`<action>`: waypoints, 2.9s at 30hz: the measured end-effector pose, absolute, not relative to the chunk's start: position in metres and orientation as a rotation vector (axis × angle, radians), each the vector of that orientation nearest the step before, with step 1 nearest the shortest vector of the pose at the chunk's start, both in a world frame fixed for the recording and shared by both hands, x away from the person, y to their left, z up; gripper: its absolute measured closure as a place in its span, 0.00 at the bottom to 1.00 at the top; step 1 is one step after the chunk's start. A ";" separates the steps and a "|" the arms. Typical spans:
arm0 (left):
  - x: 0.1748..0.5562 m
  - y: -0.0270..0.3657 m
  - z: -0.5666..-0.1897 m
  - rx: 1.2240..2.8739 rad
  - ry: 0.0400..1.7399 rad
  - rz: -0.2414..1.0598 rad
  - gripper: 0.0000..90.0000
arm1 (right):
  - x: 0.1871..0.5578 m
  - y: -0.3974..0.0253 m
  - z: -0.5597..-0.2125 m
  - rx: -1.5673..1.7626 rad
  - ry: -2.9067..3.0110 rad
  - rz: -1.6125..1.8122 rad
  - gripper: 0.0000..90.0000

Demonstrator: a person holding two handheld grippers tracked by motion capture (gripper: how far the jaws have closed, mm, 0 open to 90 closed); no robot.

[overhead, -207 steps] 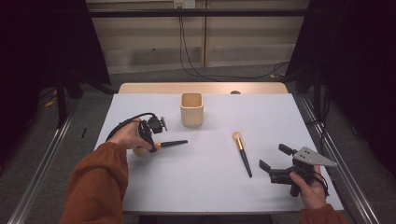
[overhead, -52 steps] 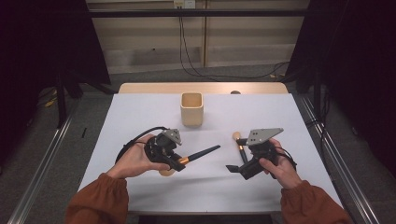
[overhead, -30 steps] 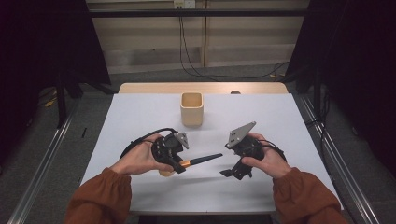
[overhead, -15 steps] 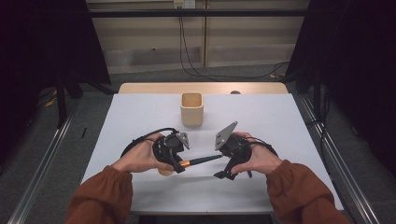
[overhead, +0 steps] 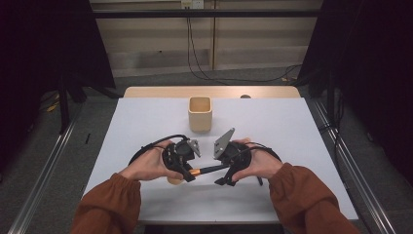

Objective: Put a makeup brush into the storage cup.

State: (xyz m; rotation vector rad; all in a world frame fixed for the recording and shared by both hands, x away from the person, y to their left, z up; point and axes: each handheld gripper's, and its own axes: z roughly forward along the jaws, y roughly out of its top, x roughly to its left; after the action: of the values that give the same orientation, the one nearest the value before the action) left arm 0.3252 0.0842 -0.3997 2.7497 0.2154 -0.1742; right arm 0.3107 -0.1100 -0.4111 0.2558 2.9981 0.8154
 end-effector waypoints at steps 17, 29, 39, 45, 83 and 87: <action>0.324 0.082 -0.401 2.742 0.196 -0.174 0.74 | 0.312 -0.091 -0.408 0.185 3.000 0.873 0.50; 0.323 0.081 -0.403 2.723 0.188 -0.201 0.74 | 0.311 -0.088 -0.410 0.195 3.019 0.921 0.65; 0.323 0.082 -0.402 2.714 0.184 -0.196 0.74 | 0.311 -0.088 -0.414 0.184 3.032 0.968 0.70; 0.323 0.081 -0.404 2.723 0.162 -0.208 0.74 | 0.314 -0.087 -0.416 0.188 3.024 0.998 0.78; 0.334 0.117 -0.407 2.473 0.449 -0.075 0.14 | 0.324 -0.129 -0.420 0.428 2.995 1.023 0.83; 0.332 0.125 -0.408 2.440 0.488 -0.061 0.10 | 0.325 -0.137 -0.420 0.464 2.979 1.042 0.83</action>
State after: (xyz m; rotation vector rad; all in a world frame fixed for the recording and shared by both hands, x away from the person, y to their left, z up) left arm 0.3324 0.1253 -0.4080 2.4400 0.4882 -0.0609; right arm 0.3249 -0.1366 -0.4202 0.4642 2.9787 1.0420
